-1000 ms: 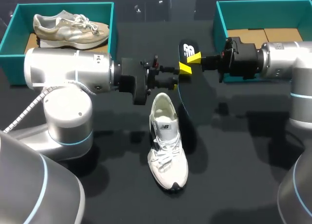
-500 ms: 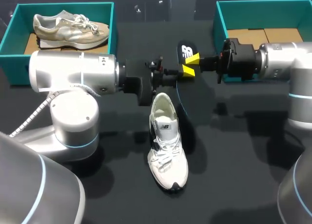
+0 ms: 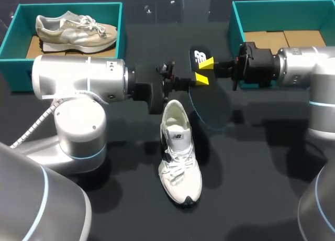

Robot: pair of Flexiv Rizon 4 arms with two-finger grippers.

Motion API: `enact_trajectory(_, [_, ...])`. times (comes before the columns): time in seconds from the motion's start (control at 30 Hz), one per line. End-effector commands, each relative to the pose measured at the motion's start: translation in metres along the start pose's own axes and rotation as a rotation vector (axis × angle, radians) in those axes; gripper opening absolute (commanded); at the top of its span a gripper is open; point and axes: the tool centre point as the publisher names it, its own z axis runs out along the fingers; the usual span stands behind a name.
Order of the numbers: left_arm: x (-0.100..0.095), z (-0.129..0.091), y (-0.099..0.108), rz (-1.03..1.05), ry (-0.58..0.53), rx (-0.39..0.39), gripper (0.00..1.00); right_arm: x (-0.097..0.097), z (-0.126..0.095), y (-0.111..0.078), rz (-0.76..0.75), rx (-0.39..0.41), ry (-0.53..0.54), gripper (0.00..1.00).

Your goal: Take the shoe out of the shoebox, open the shoe tongue, remove and reinsert the insole, then place the shoe into the shoebox

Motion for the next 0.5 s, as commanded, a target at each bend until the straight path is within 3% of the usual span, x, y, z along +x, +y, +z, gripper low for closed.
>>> enact_trajectory(0.03, [0.0, -0.016, -0.003, -0.011, 0.003, -0.015, 0.0, 0.001, -0.009, -0.008, -0.028, -0.017, 0.016, 1.0])
enact_trajectory(0.5, [0.004, -0.066, -0.009, -0.23, 0.013, -0.029, 0.0, -0.002, -0.042, -0.033, -0.098, 0.016, 0.029, 1.0])
